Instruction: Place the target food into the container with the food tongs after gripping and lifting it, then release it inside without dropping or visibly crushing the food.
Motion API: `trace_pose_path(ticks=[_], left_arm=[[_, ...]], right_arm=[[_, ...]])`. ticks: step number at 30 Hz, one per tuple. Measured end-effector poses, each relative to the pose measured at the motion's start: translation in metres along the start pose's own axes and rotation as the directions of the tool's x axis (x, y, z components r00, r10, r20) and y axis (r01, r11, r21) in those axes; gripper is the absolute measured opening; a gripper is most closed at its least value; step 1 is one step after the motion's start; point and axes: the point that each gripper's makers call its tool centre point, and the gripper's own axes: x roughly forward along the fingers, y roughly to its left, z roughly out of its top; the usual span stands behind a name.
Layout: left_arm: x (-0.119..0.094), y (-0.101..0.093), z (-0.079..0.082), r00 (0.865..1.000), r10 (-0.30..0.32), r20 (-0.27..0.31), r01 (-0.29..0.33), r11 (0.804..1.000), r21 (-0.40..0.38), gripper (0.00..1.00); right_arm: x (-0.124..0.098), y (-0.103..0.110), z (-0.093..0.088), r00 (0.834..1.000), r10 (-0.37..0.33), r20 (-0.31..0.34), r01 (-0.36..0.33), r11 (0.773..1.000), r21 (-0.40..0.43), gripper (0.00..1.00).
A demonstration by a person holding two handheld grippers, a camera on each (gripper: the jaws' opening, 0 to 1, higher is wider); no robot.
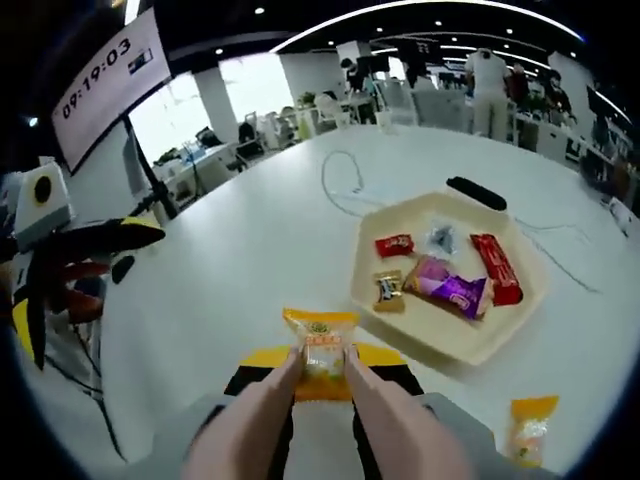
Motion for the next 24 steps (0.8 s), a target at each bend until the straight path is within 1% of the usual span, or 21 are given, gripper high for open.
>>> trace_pose_path(ticks=[2,4,9,13,17,20,24], left_arm=[[-0.001,0.001,0.003,1.000,0.004,0.000,-0.004,1.000,0.008,0.99],[-0.005,0.005,0.007,1.000,0.017,0.018,-0.017,1.000,0.001,0.99],[-0.006,0.009,0.002,1.000,0.029,0.005,-0.029,1.000,0.003,0.99],[-0.006,0.009,0.005,1.000,0.026,0.014,-0.026,1.000,0.000,0.99],[-0.005,0.008,0.005,1.000,0.022,0.011,-0.022,1.000,0.003,0.99],[-0.005,0.005,0.003,1.000,0.015,0.002,-0.015,1.000,0.007,0.99],[-0.004,0.005,0.004,1.000,0.014,0.006,-0.014,1.000,0.006,0.99]], right_arm=[[0.001,0.002,0.000,1.000,0.010,0.003,-0.010,1.000,0.000,0.21],[0.002,0.004,0.001,1.000,0.015,-0.002,-0.015,1.000,-0.016,0.21],[-0.001,0.004,0.009,1.000,0.013,0.009,-0.013,0.999,-0.038,0.21],[-0.007,0.002,0.020,0.999,-0.004,0.036,0.006,0.998,-0.069,0.21],[-0.012,0.000,0.028,0.998,-0.014,0.058,0.018,0.997,-0.075,0.21],[-0.014,-0.002,0.032,0.997,-0.019,0.070,0.024,0.997,-0.071,0.21],[-0.021,-0.003,0.036,0.996,-0.026,0.084,0.033,0.997,-0.073,0.21]])
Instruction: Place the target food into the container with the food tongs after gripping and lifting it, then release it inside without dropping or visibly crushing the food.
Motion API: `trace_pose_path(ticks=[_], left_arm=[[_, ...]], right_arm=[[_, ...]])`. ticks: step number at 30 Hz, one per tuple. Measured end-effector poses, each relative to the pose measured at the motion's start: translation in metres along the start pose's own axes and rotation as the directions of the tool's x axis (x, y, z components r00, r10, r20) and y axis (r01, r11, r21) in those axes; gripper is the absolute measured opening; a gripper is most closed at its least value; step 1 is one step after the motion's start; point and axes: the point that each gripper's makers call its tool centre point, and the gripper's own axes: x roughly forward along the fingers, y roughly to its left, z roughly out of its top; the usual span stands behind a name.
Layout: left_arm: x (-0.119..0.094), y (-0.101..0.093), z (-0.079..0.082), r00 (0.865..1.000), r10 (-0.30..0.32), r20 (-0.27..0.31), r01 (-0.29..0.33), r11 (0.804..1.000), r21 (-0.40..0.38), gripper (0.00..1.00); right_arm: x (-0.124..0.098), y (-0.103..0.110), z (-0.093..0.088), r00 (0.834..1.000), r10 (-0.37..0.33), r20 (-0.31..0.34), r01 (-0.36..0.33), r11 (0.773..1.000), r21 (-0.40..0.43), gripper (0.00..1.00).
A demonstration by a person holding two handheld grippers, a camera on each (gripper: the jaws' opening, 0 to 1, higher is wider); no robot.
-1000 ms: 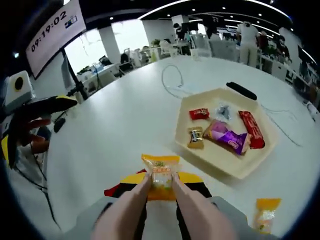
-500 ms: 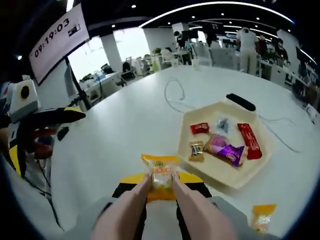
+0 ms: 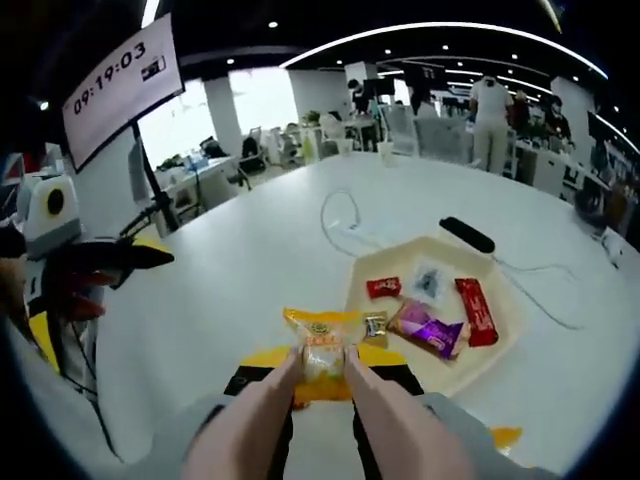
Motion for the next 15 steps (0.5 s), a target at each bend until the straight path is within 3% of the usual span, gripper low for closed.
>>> trace_pose_path(ticks=[7,11,13,15], left_arm=[[0.000,-0.002,0.005,0.999,-0.013,-0.033,0.014,0.999,0.047,0.99],[-0.002,-0.001,0.016,1.000,-0.005,-0.023,0.007,0.998,0.062,0.99],[-0.001,-0.002,0.013,0.999,-0.001,-0.054,0.008,0.993,0.121,0.99],[0.000,-0.006,0.010,0.997,-0.001,-0.076,0.010,0.993,0.117,0.99]], right_arm=[[-0.007,-0.006,0.012,0.997,-0.017,0.070,0.014,0.999,0.048,0.21],[-0.010,-0.008,0.019,0.994,-0.020,0.104,0.014,0.998,0.062,0.21],[-0.012,-0.004,0.021,0.992,-0.011,0.122,0.002,0.997,0.074,0.21],[-0.014,0.001,0.020,0.991,0.002,0.130,-0.011,0.998,0.064,0.21]])
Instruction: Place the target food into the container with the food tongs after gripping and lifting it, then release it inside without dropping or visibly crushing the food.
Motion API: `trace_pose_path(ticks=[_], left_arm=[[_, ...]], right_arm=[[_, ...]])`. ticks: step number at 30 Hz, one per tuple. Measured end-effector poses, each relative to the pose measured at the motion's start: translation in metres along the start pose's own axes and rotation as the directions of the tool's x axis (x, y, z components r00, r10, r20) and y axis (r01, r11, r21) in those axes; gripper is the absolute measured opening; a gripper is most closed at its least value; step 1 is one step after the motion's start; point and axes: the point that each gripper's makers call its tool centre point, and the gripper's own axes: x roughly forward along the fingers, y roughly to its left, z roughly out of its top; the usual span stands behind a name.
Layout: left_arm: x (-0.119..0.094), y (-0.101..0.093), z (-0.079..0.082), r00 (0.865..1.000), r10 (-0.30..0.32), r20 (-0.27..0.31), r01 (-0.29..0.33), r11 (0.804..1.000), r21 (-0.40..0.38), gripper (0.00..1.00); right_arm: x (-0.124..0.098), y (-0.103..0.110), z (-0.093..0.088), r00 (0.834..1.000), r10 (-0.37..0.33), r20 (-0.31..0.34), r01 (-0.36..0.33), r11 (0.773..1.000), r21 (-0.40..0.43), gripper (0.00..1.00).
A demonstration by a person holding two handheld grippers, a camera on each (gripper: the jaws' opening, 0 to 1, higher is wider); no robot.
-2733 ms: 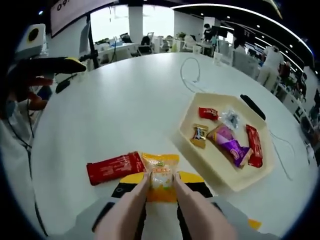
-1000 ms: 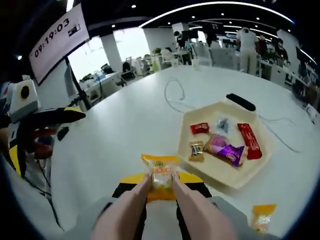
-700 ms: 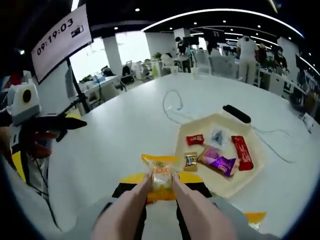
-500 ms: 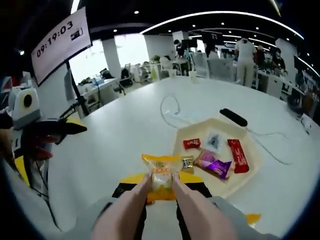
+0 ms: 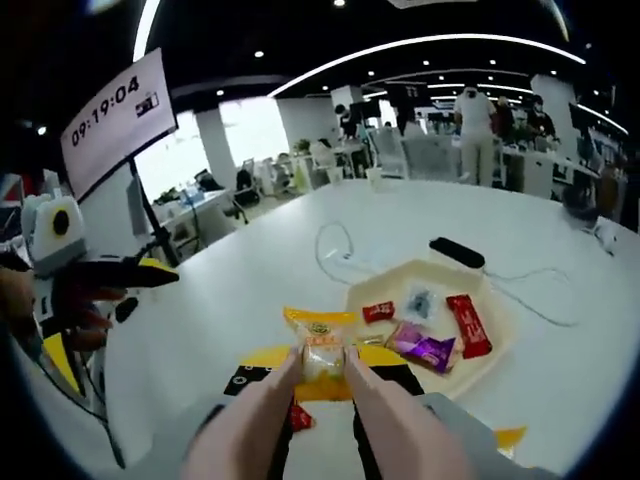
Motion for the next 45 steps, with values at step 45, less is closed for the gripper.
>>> trace_pose_path(ticks=[45], left_arm=[[0.001,0.008,0.011,0.983,-0.081,0.166,0.087,0.996,-0.028,0.99]], right_arm=[[-0.032,-0.011,0.011,0.985,-0.158,-0.068,0.155,0.986,-0.055,0.22]])
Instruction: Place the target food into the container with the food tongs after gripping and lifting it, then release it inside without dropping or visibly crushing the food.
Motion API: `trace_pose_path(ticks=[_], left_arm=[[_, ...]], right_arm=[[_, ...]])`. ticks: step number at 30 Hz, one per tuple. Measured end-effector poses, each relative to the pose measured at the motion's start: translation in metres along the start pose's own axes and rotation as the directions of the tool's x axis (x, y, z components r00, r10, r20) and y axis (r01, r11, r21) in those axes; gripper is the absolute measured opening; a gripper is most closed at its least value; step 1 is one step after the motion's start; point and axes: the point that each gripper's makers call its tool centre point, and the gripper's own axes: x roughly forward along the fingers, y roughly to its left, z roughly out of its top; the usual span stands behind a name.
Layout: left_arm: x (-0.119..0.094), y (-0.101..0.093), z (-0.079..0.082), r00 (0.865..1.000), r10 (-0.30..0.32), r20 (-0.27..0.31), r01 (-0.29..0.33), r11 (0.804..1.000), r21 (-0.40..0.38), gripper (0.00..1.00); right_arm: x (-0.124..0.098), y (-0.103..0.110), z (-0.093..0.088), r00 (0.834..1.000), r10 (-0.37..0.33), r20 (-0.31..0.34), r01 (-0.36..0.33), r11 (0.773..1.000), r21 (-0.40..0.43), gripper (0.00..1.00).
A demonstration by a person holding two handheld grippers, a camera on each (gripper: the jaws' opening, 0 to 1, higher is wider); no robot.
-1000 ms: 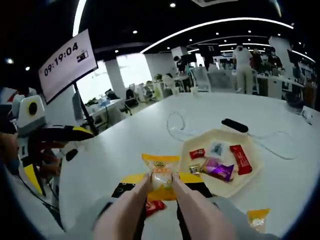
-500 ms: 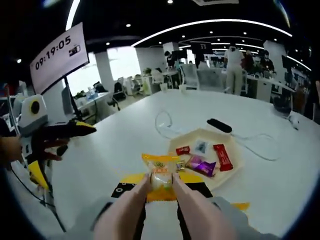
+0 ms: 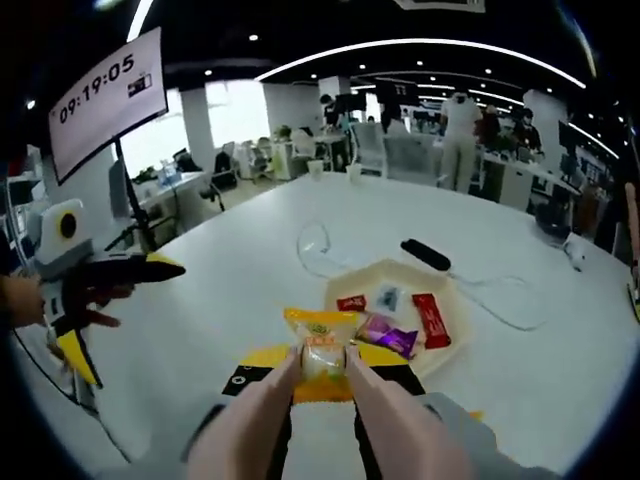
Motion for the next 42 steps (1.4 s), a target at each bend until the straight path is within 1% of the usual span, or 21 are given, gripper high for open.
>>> trace_pose_path(ticks=[5,7,10,13,17,19,20,22,23,25,27,29,31,32,33,36,38,42], left_arm=[[0.002,0.009,-0.005,1.000,-0.007,-0.013,0.007,1.000,0.008,0.99],[0.002,0.010,-0.003,1.000,-0.010,0.001,0.010,1.000,0.002,0.99],[0.004,0.008,-0.004,1.000,-0.013,-0.001,0.013,1.000,0.007,0.99],[0.007,0.004,-0.009,1.000,-0.015,-0.012,0.015,1.000,0.019,0.99],[0.005,0.006,-0.008,1.000,0.028,-0.002,-0.028,1.000,-0.011,0.99],[0.005,0.004,-0.006,0.999,0.039,0.005,-0.039,0.999,-0.021,0.99],[0.007,0.002,-0.007,0.999,0.043,-0.001,-0.043,0.999,-0.025,0.99],[0.008,-0.002,-0.006,0.999,0.045,-0.006,-0.045,0.999,-0.021,0.99],[0.009,-0.006,-0.003,0.999,0.044,0.001,-0.044,0.999,-0.017,0.99],[0.009,-0.009,0.001,0.999,0.052,0.009,-0.051,0.999,-0.004,0.99],[0.009,-0.008,0.002,0.998,0.066,0.008,-0.066,0.998,-0.004,0.99],[0.008,-0.008,0.006,0.997,0.081,0.019,-0.080,0.997,-0.023,0.99],[0.007,-0.011,0.009,0.997,0.078,0.028,-0.077,0.997,-0.024,0.99],[0.008,-0.012,0.009,0.997,0.075,0.027,-0.075,0.997,-0.016,0.99],[0.008,-0.009,0.005,0.997,0.078,0.016,-0.078,0.997,-0.003,0.99],[0.007,-0.005,0.002,0.996,0.087,0.007,-0.087,0.996,-0.014,0.99],[0.007,-0.003,0.001,0.996,0.087,0.005,-0.087,0.996,-0.012,0.99],[0.004,0.000,0.000,0.996,0.093,0.005,-0.093,0.996,-0.009,0.99]], right_arm=[[-0.005,-0.006,0.012,0.999,-0.034,0.017,0.035,0.999,-0.014,0.22],[-0.007,-0.010,0.015,0.999,-0.042,0.021,0.042,0.999,-0.012,0.22],[-0.010,-0.016,0.017,0.998,-0.057,0.022,0.057,0.998,-0.018,0.22],[-0.012,-0.027,0.021,0.997,-0.068,0.029,0.069,0.997,-0.025,0.22],[-0.014,-0.034,0.029,0.997,-0.066,0.048,0.067,0.997,-0.023,0.22],[-0.015,-0.034,0.032,0.997,-0.060,0.057,0.061,0.998,-0.029,0.22],[-0.016,-0.035,0.035,0.997,-0.053,0.060,0.055,0.998,-0.033,0.22],[-0.016,-0.033,0.037,0.997,-0.040,0.064,0.042,0.998,-0.038,0.22],[-0.015,-0.032,0.037,0.998,-0.024,0.062,0.028,0.998,-0.057,0.22],[-0.012,-0.033,0.037,0.998,-0.018,0.063,0.023,0.997,-0.069,0.22],[-0.008,-0.036,0.036,0.998,-0.029,0.060,0.034,0.997,-0.070,0.21],[-0.005,-0.038,0.037,0.998,-0.036,0.056,0.040,0.997,-0.073,0.21],[-0.004,-0.040,0.041,0.997,-0.036,0.068,0.041,0.996,-0.075,0.21],[-0.003,-0.041,0.043,0.997,-0.037,0.071,0.042,0.997,-0.071,0.21],[0.001,-0.042,0.047,0.997,-0.038,0.074,0.043,0.997,-0.066,0.21],[0.002,-0.043,0.053,0.996,-0.040,0.081,0.046,0.996,-0.071,0.21],[0.001,-0.046,0.061,0.994,-0.049,0.098,0.056,0.996,-0.072,0.21],[-0.001,-0.049,0.066,0.993,-0.058,0.104,0.065,0.996,-0.067,0.21]])
